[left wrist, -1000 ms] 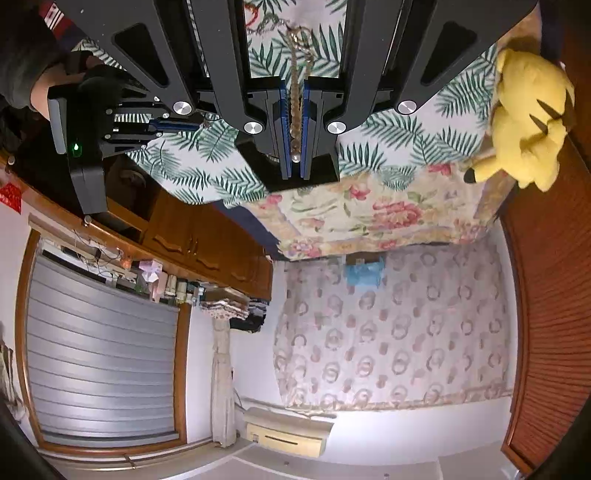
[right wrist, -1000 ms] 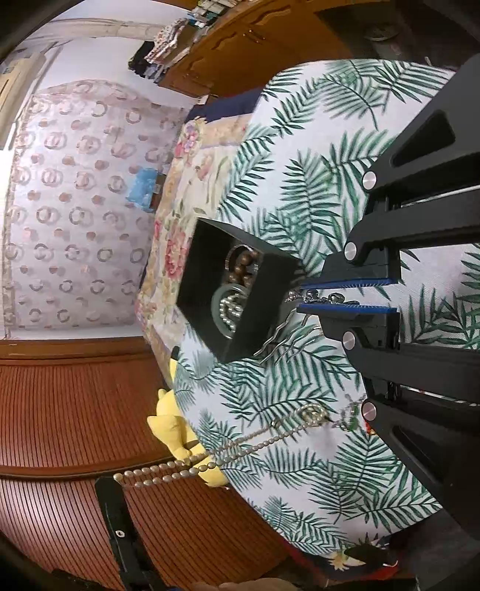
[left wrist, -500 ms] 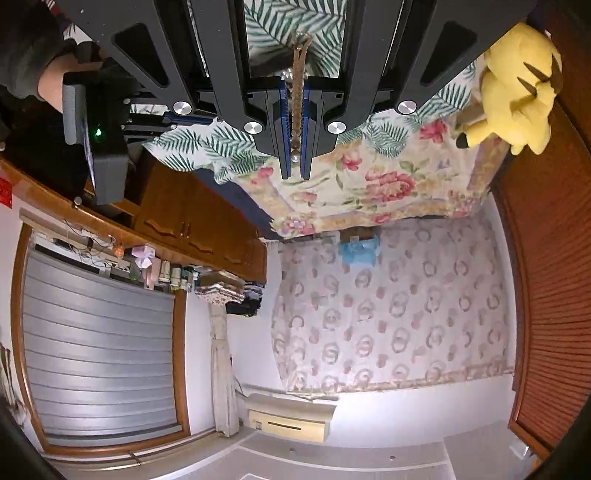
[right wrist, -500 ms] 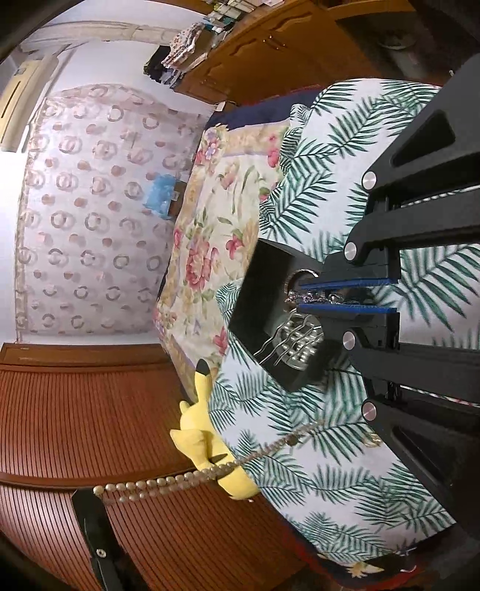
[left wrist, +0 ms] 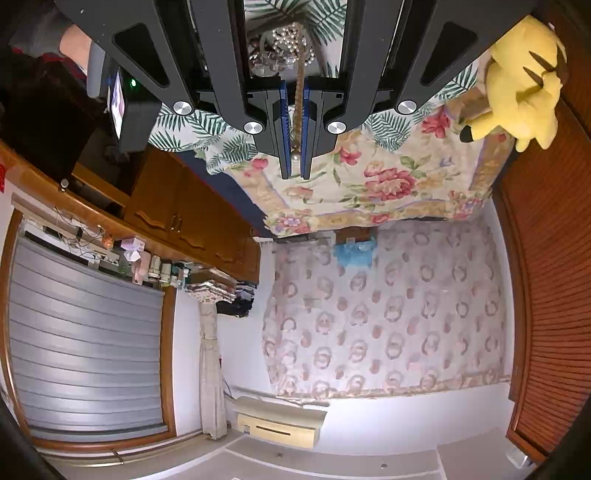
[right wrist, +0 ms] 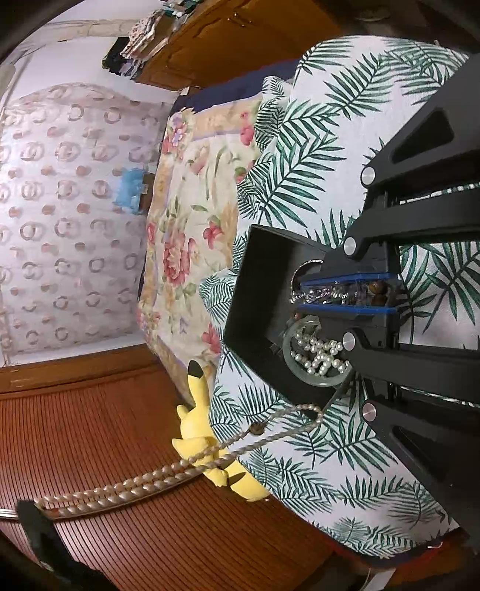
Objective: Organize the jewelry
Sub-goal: 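Lower both held jewelry pieces into the black box and open both tools, then grasp the red string bracelet with the right tool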
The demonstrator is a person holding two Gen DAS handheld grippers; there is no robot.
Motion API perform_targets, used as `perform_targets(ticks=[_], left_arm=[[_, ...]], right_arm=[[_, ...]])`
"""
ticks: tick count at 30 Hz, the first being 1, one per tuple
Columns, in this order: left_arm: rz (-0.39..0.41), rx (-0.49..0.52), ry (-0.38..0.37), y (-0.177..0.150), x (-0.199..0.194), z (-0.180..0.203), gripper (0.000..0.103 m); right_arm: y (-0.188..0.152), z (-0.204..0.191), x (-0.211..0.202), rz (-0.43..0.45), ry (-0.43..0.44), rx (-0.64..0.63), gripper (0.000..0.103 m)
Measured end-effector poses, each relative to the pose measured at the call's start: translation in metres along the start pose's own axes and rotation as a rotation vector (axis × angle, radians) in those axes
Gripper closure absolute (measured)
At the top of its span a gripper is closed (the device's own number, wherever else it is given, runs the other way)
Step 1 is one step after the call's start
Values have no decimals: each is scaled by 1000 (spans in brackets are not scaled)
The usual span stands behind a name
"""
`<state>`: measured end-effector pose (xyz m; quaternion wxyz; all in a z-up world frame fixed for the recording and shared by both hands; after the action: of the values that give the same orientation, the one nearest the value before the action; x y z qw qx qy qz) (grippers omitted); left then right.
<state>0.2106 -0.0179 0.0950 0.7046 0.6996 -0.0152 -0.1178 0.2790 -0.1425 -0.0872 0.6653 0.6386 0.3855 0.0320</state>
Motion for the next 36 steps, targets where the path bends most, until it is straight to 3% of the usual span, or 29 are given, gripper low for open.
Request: perform_targets(ticks=[14,21,23,25,27,30,33,36], left_arm=[[-27,37,22,-4,41,-5,99],[-89,51,28,-28,54,-8,97],[-100,51,27,-36,49,-11,88],[-104,47,26,-42,42,-13,73],[-117,46,24,-51,31,-16,72],[-132,42,18,-67,13,-18,56],[-150,54,9,-88,-7,-17,49],[-162,92,27,-110,-28,-16,31]], right_arm=[[-12,9,-36,72,-10,-51,90],[-19,10,-51,92,-4,-35,90],[-22,6,-56,99,-2,-36,90],[-26,3,-63,111,-1,-35,88],[-29,-3,-70,122,6,-40,84],[-38,-14,-79,127,30,-41,83],[-50,-30,-84,117,50,-65,82],[-62,-47,-86,98,73,-88,81]])
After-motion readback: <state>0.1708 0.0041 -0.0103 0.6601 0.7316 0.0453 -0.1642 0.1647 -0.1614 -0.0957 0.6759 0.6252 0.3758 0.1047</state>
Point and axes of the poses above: each gripper's, at about its wrist camera, not at the fingertips, and x roughly the way its jaws point, z to its right, y to its top, the point moved 5 cm from there along x, roughly the way its jaws point, and after that the axes turned 15 degrees about z, right-handed, at the moved point
